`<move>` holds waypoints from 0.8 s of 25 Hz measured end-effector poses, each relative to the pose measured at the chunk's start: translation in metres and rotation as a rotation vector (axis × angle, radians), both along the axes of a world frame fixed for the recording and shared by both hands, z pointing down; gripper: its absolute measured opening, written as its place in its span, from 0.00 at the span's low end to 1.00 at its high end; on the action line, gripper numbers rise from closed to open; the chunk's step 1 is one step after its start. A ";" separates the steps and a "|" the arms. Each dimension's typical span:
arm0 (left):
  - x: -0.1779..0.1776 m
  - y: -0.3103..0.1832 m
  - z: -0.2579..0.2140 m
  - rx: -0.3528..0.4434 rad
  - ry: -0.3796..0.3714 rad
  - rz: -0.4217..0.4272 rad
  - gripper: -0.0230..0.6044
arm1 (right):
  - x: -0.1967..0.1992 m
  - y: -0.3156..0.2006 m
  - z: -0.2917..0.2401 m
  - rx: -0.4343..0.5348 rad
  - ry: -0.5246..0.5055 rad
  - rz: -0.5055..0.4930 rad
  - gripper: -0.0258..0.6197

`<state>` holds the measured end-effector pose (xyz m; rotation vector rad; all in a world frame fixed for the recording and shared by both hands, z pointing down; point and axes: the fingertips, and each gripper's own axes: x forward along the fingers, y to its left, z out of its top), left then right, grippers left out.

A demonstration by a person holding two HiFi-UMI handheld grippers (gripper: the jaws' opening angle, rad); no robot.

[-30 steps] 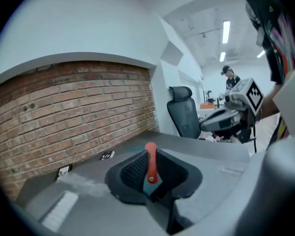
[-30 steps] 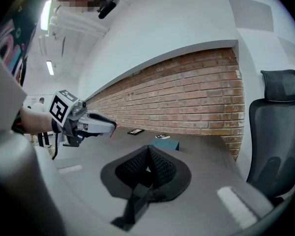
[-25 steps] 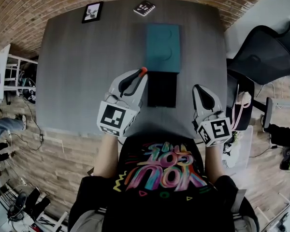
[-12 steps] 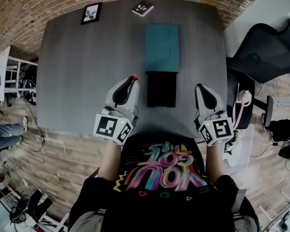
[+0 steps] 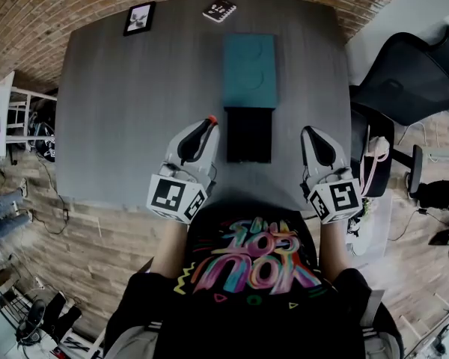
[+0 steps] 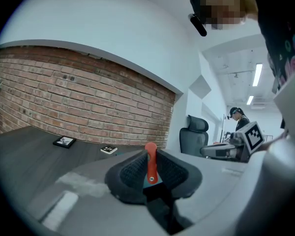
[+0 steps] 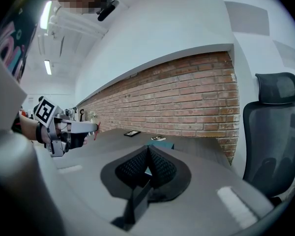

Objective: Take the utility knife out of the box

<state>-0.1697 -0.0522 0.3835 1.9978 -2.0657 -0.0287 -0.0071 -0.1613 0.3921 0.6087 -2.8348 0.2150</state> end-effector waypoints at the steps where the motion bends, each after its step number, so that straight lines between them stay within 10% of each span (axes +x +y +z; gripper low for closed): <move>1: 0.001 -0.001 0.000 0.001 0.001 0.001 0.13 | 0.000 0.000 0.000 0.000 0.001 -0.001 0.04; 20: 0.001 0.000 0.006 -0.019 -0.007 0.008 0.13 | -0.001 0.001 0.000 -0.017 -0.016 -0.005 0.04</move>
